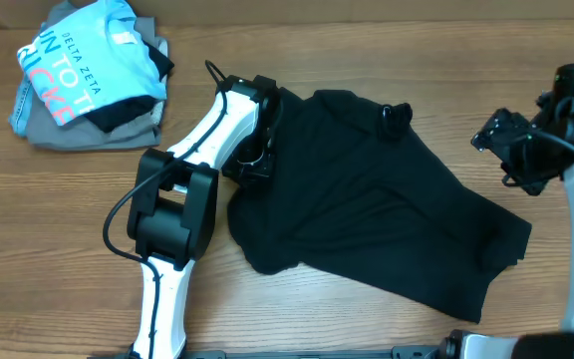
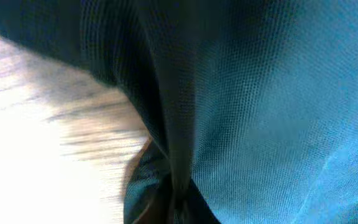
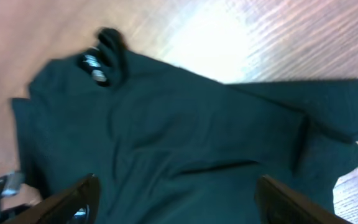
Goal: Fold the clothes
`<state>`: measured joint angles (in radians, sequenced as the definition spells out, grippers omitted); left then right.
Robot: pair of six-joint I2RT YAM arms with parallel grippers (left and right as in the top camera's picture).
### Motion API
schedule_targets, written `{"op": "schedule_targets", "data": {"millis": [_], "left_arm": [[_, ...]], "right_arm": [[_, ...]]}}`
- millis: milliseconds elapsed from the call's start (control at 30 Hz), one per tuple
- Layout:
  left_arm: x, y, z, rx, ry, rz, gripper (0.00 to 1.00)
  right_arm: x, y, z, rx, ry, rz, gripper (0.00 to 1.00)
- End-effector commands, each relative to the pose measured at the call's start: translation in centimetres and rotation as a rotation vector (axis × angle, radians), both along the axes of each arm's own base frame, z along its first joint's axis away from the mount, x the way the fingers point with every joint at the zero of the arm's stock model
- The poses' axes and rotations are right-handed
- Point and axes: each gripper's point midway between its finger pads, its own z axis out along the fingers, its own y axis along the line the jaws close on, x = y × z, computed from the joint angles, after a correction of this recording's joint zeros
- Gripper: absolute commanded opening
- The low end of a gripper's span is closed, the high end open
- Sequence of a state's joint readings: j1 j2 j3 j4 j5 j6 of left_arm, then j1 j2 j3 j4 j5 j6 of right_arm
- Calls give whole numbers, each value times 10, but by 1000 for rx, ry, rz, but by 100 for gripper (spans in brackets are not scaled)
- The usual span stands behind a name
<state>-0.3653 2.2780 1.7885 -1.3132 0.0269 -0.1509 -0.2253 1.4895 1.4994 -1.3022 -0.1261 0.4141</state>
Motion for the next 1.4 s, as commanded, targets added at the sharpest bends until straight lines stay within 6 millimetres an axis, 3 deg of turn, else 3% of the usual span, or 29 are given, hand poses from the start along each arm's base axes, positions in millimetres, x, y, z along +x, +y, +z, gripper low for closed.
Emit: {"op": "schedule_targets", "data": {"millis": [0, 133, 333, 500, 633, 767, 933, 1100, 1133, 1200, 1267, 1367], "left_arm": [[1, 21, 3, 70, 11, 60, 4], [-2, 53, 6, 107, 52, 172, 4], [-6, 116, 11, 115, 119, 398, 4], [-11, 143, 16, 110, 146, 455, 4], [-9, 147, 20, 95, 135, 456, 4], [-5, 147, 29, 85, 98, 459, 4], [2, 143, 48, 44, 29, 451, 4], [5, 136, 75, -20, -39, 428, 16], [6, 136, 80, -24, -56, 427, 16], [6, 135, 91, -35, -87, 413, 19], [6, 135, 100, -41, -113, 409, 20], [6, 135, 112, -50, -148, 403, 21]], "right_arm": [[4, -14, -34, 10, 97, -34, 80], [6, -18, -67, 39, 198, -22, 79], [6, -16, -116, 68, 317, 57, 79], [5, -15, -138, 70, 332, 82, 79], [-10, -11, -152, 77, 381, 116, 79], [-35, 3, -170, 148, 446, 117, 61], [-62, 22, -187, 237, 507, 145, 60], [-71, 36, -187, 308, 510, 198, 55], [-72, 37, -187, 316, 509, 205, 47], [-70, 38, -186, 322, 502, 207, 20], [-63, 39, -183, 329, 471, 226, 4], [-38, 29, -167, 299, 395, 221, 4]]}}
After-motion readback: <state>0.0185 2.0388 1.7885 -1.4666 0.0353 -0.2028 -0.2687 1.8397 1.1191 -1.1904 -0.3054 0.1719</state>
